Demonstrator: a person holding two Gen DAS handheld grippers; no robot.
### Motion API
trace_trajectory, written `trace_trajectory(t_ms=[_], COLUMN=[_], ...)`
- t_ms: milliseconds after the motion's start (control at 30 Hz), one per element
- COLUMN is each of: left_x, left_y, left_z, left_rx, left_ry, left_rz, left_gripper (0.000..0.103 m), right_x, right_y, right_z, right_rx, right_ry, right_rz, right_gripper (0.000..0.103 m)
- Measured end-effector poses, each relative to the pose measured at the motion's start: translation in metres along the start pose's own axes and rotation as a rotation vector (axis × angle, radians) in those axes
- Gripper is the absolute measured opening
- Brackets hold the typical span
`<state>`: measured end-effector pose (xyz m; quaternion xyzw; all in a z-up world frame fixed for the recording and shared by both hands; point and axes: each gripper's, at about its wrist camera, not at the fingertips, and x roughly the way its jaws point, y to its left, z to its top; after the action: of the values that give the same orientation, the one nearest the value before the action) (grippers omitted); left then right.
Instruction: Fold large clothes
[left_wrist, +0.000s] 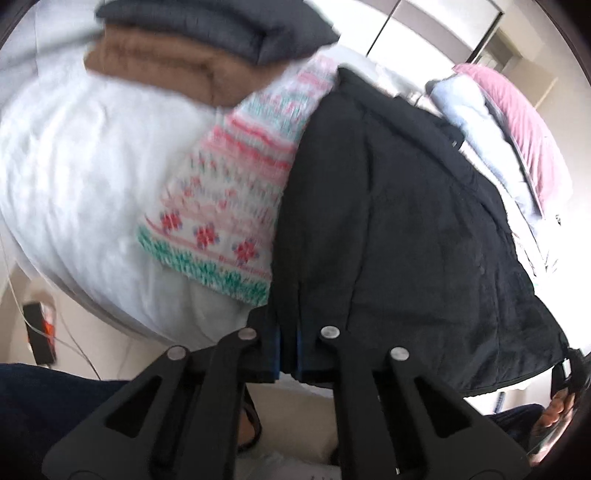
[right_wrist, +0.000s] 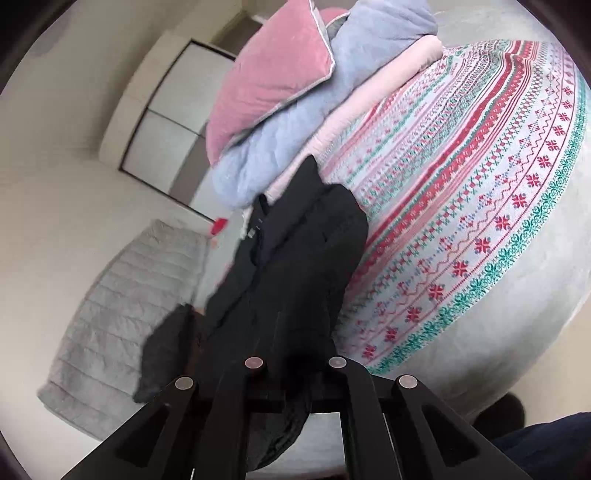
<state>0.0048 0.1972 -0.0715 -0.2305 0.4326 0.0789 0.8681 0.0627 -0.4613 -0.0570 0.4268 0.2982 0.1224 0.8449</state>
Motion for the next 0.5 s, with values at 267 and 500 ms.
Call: trace_trajectory(t_ms=[267, 500], left_x=[-0.079, -0.170], left_y=[-0.015, -0.015], left_z=[0.025, 0.028], left_rx=[-0.011, -0.015], left_ry=[-0.118, -0.223], left_rz=[-0.091, -0.239], left_gripper=[0.006, 0.006], right_x=[-0.037, -0.108], right_y=[0.052, 0.084], right_z=[-0.002, 0.007], right_rx=[-0.163, -0.171], right_ry=[-0.055, -0.166], right_rz=[0.069, 0.197], right_gripper=[0.004, 0.004])
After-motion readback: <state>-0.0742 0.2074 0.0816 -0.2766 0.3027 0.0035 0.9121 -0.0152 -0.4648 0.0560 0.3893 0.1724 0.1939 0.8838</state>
